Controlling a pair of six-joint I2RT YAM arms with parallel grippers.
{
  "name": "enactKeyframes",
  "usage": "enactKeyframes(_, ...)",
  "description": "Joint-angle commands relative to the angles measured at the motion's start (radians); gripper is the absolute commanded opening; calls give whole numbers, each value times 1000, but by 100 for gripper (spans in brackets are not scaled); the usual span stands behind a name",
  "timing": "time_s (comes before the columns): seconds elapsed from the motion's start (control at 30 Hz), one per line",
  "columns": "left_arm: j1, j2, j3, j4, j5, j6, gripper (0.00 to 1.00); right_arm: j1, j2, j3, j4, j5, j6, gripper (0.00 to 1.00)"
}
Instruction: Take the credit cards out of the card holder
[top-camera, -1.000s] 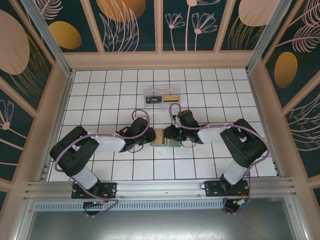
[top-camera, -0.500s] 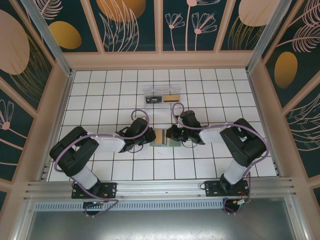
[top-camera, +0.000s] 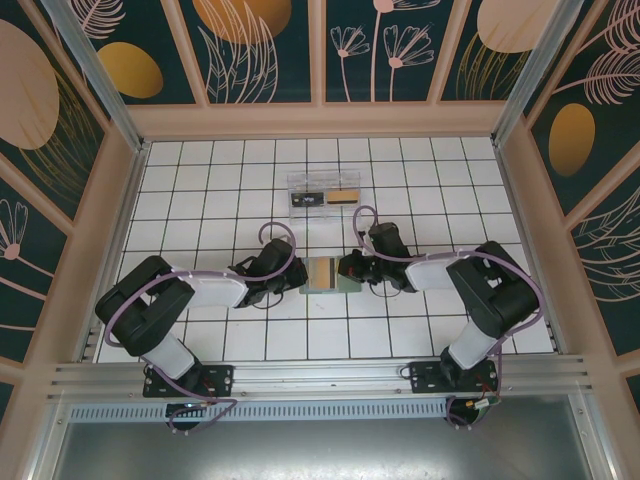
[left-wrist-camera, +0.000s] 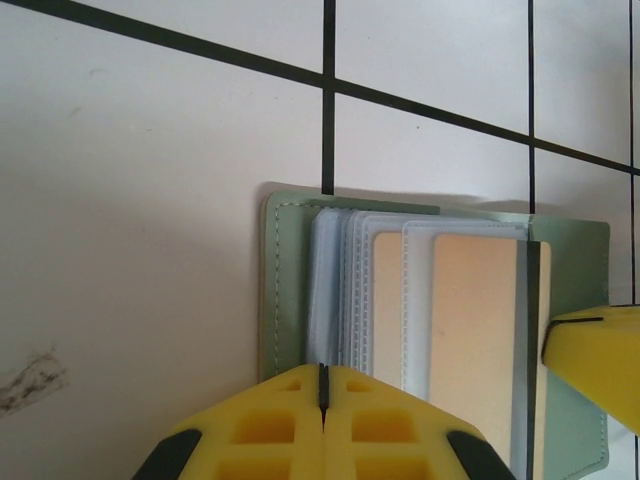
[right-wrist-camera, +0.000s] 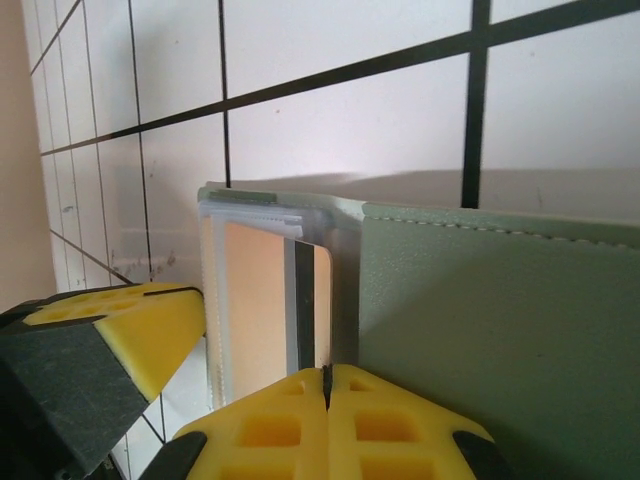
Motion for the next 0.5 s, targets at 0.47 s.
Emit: enactKeyframes(0.47,-2,-51,-11,-95,-43,8,0,-20,-50,-7,-110,93,-74,0)
